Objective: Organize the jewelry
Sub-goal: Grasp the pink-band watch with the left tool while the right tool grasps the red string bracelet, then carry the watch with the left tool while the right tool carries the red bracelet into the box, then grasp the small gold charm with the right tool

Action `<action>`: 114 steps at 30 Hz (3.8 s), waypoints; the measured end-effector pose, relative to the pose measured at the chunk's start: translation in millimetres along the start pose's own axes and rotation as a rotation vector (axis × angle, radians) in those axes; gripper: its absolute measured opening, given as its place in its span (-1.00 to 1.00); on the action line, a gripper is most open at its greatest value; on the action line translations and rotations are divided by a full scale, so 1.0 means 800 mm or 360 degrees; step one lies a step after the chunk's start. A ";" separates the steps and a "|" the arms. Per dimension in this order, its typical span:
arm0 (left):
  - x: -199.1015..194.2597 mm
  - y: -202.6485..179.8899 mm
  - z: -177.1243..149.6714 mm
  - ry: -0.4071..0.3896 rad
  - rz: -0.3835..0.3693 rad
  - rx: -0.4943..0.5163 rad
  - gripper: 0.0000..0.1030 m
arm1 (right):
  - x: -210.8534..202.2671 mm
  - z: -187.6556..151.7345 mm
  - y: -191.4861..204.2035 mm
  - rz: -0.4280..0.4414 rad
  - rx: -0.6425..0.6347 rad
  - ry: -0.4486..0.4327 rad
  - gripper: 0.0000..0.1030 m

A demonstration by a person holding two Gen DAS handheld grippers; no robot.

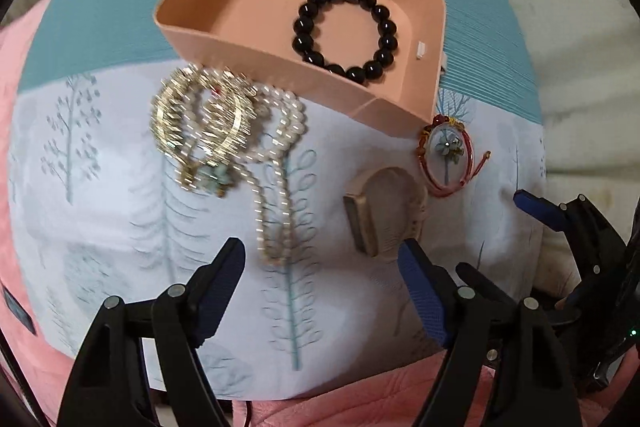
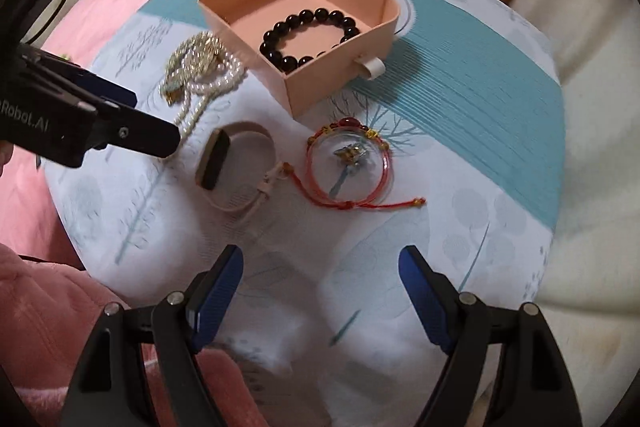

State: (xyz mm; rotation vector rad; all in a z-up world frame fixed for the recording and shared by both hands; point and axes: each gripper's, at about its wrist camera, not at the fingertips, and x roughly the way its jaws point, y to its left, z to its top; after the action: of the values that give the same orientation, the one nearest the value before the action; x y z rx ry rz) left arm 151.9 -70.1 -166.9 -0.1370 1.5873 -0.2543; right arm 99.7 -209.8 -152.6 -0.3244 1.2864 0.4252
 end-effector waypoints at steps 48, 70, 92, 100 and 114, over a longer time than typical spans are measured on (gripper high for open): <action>-0.039 -0.025 -0.025 -0.0101 0.0241 -0.0228 -0.86 | 0.042 0.053 -0.039 0.0229 0.0115 -0.0275 0.21; -0.141 0.016 0.070 -0.0203 0.0230 0.0149 -0.86 | -0.056 0.075 -0.049 0.0574 0.0876 -0.0591 0.22; -0.151 0.003 0.131 -0.0429 0.0162 0.0603 -0.68 | -0.032 0.121 -0.043 0.0385 0.1191 -0.0714 0.52; -0.159 0.025 0.124 -0.0432 0.0153 0.0558 -0.39 | -0.042 0.096 -0.037 0.0352 0.1218 -0.0677 0.52; -0.111 0.069 0.078 -0.0288 0.0218 0.0576 0.35 | -0.016 0.018 -0.018 0.0335 0.1435 -0.0406 0.52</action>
State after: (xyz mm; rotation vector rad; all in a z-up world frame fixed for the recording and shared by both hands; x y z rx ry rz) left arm 220.9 0.0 -95.7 0.2232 1.3414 -0.4059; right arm 115.7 -217.6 -136.3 0.6096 1.1409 0.0274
